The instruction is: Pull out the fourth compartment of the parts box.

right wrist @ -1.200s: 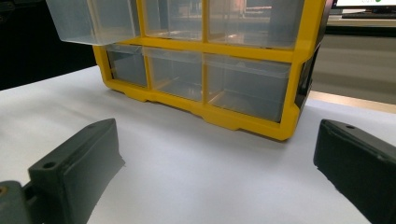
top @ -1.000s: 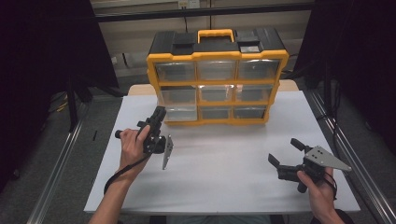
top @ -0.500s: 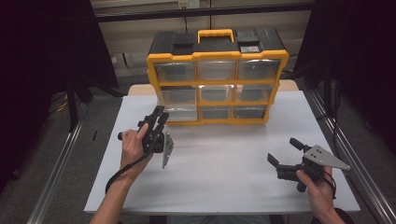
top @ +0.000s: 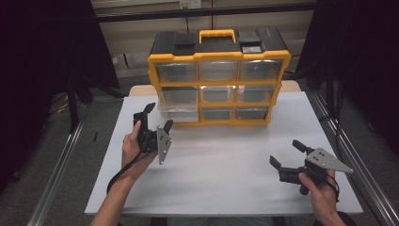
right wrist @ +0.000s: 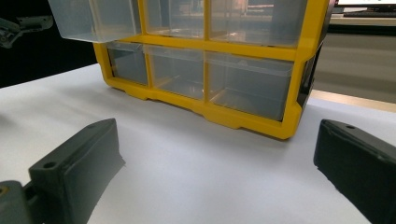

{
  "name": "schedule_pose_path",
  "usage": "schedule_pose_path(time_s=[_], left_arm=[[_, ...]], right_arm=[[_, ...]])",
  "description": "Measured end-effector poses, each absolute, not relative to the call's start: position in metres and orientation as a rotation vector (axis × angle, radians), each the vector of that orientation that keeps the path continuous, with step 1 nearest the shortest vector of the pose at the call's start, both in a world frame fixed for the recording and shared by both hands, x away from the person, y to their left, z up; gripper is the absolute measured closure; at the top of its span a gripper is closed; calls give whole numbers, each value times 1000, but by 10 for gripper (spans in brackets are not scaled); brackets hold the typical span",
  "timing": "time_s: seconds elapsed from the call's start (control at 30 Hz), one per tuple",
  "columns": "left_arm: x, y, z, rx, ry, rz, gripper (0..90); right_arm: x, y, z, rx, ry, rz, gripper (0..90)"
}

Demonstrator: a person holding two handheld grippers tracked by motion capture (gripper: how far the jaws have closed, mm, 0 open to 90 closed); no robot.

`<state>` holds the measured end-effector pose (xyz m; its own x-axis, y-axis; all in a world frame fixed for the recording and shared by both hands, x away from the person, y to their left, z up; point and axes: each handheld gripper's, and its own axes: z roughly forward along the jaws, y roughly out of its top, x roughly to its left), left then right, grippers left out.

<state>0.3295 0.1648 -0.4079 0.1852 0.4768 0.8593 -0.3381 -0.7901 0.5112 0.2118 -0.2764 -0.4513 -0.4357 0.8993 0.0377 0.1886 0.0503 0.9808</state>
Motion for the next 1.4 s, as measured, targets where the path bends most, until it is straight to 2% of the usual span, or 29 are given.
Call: schedule_pose_path(time_s=[0.1, 0.33, 0.53, 0.8, 0.9, 1.0, 1.23, 1.4], left_arm=[[332, 167, -406, 1829, 244, 1594, 82], [336, 175, -400, 1771, 480, 1368, 75], [339, 184, -398, 1730, 599, 1277, 48], [350, 200, -412, 1638, 904, 925, 32], [351, 202, -417, 1648, 927, 911, 30], [351, 206, -428, 1629, 974, 843, 26], [342, 202, -445, 1611, 959, 740, 17], [328, 200, -448, 1625, 912, 777, 24]], right_arm=[[212, -277, -451, 1103, 1701, 1428, 5], [211, -278, -451, 1104, 1703, 1429, 5], [212, -277, -452, 1107, 1706, 1423, 4], [212, -277, -452, 1112, 1708, 1419, 5], [213, -277, -452, 1110, 1708, 1419, 5], [213, -277, -452, 1110, 1708, 1418, 5], [213, -277, -453, 1111, 1724, 1417, 5], [213, -277, -454, 1119, 1723, 1412, 4]])
